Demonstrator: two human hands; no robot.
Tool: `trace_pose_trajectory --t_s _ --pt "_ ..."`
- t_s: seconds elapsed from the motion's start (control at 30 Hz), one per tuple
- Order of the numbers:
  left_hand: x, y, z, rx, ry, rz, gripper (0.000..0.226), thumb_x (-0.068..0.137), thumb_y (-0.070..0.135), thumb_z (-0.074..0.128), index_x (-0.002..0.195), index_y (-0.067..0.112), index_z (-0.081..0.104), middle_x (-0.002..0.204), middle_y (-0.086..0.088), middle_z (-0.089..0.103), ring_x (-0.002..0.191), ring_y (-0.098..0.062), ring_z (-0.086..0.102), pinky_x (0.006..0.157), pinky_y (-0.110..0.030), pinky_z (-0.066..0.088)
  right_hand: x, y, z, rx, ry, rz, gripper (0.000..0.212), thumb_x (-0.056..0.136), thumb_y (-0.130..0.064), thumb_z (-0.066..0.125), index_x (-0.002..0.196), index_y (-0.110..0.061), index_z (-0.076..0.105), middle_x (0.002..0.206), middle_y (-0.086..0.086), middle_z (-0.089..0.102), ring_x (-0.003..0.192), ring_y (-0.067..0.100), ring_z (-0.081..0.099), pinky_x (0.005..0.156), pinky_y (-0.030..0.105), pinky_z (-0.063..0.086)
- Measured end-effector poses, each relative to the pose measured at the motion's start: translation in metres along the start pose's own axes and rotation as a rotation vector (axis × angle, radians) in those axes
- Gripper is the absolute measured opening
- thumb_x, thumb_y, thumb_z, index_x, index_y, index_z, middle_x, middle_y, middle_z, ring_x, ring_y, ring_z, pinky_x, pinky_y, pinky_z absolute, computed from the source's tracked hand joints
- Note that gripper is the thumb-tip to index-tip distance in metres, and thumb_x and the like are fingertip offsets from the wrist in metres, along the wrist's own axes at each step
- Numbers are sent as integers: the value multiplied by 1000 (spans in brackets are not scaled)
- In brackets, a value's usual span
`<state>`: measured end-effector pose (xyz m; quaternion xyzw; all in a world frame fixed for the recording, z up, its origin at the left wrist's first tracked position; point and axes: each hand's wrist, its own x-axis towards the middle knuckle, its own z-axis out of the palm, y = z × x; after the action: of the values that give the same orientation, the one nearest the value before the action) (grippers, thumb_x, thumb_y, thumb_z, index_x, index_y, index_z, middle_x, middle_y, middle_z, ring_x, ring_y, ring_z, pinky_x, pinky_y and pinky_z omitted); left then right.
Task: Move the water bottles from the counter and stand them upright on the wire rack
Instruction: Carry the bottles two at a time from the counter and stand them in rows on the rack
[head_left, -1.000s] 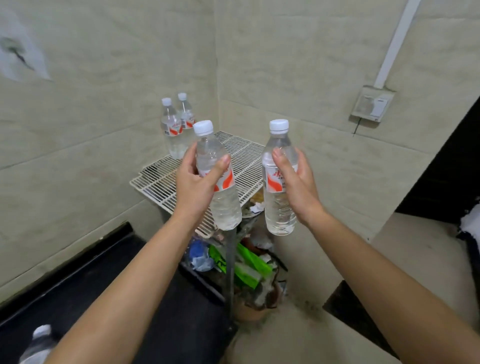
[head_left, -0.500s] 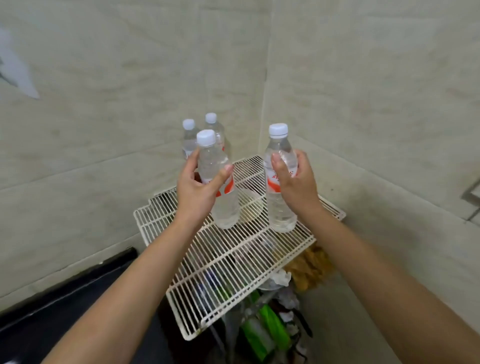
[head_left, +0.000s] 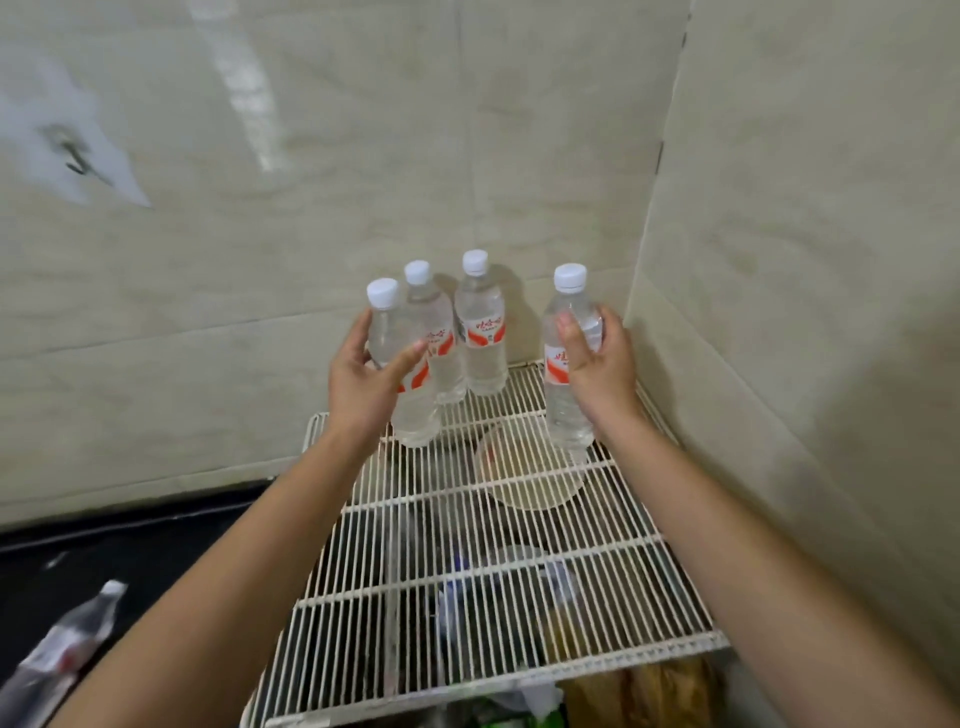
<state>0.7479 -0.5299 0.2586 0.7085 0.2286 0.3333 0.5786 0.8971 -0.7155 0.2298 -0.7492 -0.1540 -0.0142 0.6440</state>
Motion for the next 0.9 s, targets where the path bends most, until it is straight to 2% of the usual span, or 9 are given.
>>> trace_pose_trajectory --t_s 0.17,0.27,0.33,0.43,0.5,0.6,0.77,0.83,0.9 --pt "25 -11 -2 24 62 -66 60 87 19 75 142 28 51 120 7 69 98 -7 72 75 -26 59 33 21 6 -4 -33 13 57 77 -79 61 105 -29 65 108 7 70 99 22 68 92 50 54" --pt "45 -19 -9 52 47 -83 61 83 28 79 138 33 54 131 -6 61 103 -16 71 82 -34 62 45 16 14 4 -48 -3 23 90 -56 66 91 -34 63 101 2 72 94 19 69 92 48 55" --pt "55 -22 -11 16 38 -102 54 86 18 76 136 28 56 126 -4 65 100 -14 73 82 -33 61 55 13 23 22 -60 13 14 95 -46 66 93 -32 63 99 -2 72 94 16 68 94 45 55" --pt "72 -25 -12 -36 39 -108 47 89 10 72 130 26 58 111 9 71 98 -11 72 86 -34 58 67 8 35 27 -137 64 52 87 -63 64 121 -24 65 113 -3 74 104 14 69 97 46 55" --pt "83 -27 -14 -68 23 -128 51 90 12 71 138 22 56 116 3 68 105 -15 69 95 -41 56 74 5 41 11 -185 97 77 76 -78 61 134 -27 60 123 -4 72 112 14 68 100 47 54" --pt "91 -34 -17 -69 -27 -136 57 91 14 70 144 26 52 123 1 65 114 -19 65 98 -43 53 83 9 50 -15 -247 104 96 64 -89 60 140 -30 56 134 -4 67 121 16 65 103 49 53" --pt "92 -46 -21 -92 -25 -119 60 94 15 67 149 25 45 112 18 71 104 -2 69 94 -33 55 82 29 56 -106 -267 15 80 78 -88 52 142 -40 50 139 -5 62 129 17 58 108 50 48" --pt "90 -48 -18 -107 -53 -123 57 97 18 63 148 33 42 104 30 71 102 5 68 88 -26 54 79 30 58 -88 -291 54 88 75 -91 50 146 -38 46 138 -7 63 128 15 59 109 50 47" --pt "86 -50 -15 -134 -67 -134 56 99 22 60 147 39 40 112 30 69 111 0 66 92 -30 53 75 31 60 -69 -289 61 93 73 -93 46 145 -35 47 134 -8 66 124 13 61 109 49 47"
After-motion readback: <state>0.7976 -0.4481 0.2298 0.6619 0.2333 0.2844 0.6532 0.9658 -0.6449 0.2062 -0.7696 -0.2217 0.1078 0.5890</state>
